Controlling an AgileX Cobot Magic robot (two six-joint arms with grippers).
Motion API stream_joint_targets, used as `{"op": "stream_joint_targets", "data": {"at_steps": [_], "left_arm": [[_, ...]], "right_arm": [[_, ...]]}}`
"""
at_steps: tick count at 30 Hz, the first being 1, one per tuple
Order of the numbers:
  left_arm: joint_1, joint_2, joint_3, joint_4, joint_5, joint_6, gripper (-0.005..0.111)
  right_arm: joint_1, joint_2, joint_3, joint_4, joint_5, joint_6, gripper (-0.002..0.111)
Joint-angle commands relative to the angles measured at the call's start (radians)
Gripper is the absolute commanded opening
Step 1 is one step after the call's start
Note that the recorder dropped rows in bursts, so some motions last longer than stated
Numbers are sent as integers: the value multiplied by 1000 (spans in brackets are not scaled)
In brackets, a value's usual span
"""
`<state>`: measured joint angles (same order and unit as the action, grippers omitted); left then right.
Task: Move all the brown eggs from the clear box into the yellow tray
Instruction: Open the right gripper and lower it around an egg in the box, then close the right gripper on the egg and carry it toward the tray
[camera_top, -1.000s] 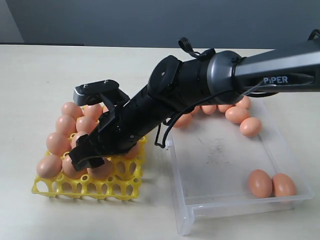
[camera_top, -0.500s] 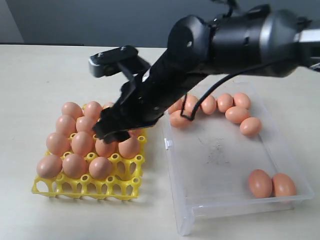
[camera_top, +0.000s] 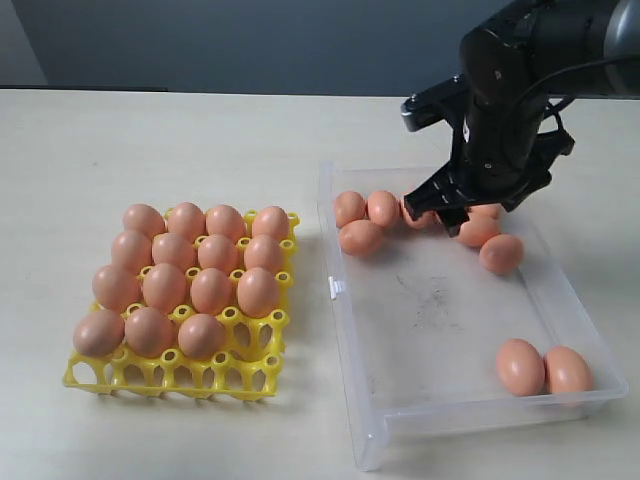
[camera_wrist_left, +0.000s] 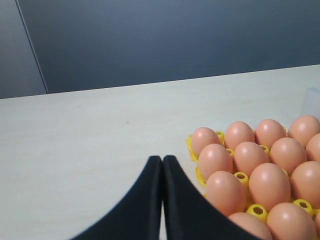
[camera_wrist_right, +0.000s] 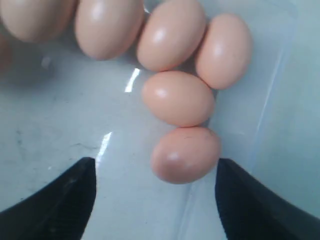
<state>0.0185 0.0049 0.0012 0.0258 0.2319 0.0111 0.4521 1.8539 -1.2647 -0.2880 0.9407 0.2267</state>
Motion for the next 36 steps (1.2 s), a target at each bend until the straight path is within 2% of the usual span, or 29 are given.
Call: {"op": "stream_joint_targets", "data": {"at_steps": [1,13,20,23,30,36], "left_arm": [[-11,-5,-1,1,0,-1,0],[-11,-5,-1,1,0,-1,0],[-11,-5,-1,1,0,-1,0],[-11,-5,-1,1,0,-1,0],[-11,-5,-1,1,0,-1,0],[-11,-5,-1,1,0,-1,0]], "right_arm": [[-36,52,3,17,-3,-17,65],[-45,172,3,2,-47,-17,65],[-45,188,3,-70,22,-17,63],[-45,188,3,-60,20,-17,59],[-45,175,3,-40,152,-22,59],[-45,172,3,-13,131,-34,59]]}}
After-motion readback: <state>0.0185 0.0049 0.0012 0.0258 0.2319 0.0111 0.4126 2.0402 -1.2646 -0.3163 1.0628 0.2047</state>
